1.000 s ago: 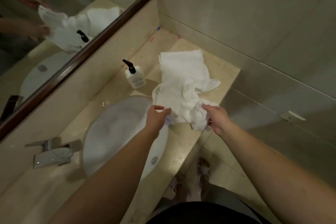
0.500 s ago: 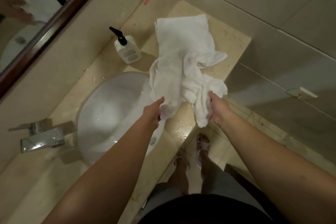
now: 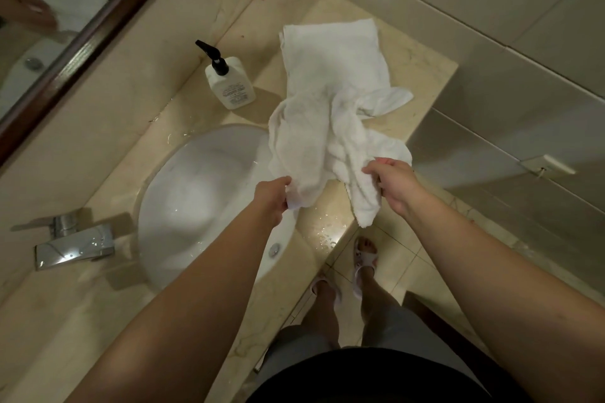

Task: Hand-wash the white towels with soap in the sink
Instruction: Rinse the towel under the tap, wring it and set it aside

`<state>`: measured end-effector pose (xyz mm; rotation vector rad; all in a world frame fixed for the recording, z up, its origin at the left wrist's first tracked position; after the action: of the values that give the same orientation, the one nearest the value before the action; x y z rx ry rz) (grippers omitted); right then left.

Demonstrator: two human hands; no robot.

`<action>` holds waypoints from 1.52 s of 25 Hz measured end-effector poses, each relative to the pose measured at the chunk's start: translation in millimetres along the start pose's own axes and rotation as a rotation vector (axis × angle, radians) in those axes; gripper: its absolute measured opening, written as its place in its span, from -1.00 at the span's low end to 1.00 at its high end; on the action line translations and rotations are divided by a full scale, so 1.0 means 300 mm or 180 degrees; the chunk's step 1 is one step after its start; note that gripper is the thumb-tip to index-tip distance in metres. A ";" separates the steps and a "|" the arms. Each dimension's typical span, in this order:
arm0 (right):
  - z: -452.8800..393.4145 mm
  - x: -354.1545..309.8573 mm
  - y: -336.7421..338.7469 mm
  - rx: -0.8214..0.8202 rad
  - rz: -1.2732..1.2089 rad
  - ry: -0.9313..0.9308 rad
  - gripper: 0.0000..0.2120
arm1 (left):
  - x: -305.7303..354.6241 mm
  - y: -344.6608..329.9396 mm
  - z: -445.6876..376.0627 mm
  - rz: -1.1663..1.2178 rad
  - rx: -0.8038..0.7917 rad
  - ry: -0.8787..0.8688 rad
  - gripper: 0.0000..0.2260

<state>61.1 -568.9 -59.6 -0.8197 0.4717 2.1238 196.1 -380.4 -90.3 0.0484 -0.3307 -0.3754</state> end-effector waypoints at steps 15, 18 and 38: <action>-0.003 -0.041 0.044 0.0239 -0.0305 0.0109 -0.82 | 0.052 -0.001 0.005 0.0053 0.0057 -0.0433 -0.73; 0.034 -0.119 0.056 0.0203 -0.0404 0.0389 -0.79 | 0.106 -0.011 0.082 0.0126 0.0213 -0.1056 -0.73; 0.393 -0.795 0.497 0.0521 -0.0301 0.1635 -0.92 | 0.647 -0.343 0.828 -0.1248 0.0181 -0.3649 -0.70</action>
<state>10.7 -723.6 198.6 -1.2668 0.8414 1.7491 249.4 -543.7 193.1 -0.0549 -1.4785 -0.7647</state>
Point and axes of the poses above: each hand's wrist, its own z-axis away from the middle knuckle, its own y-axis out of the back of the hand, x = y × z, the point moved 1 cm from there along -z, towards the middle knuckle, and after that the axes turned 8 degrees about y, right-handed, at the moved point
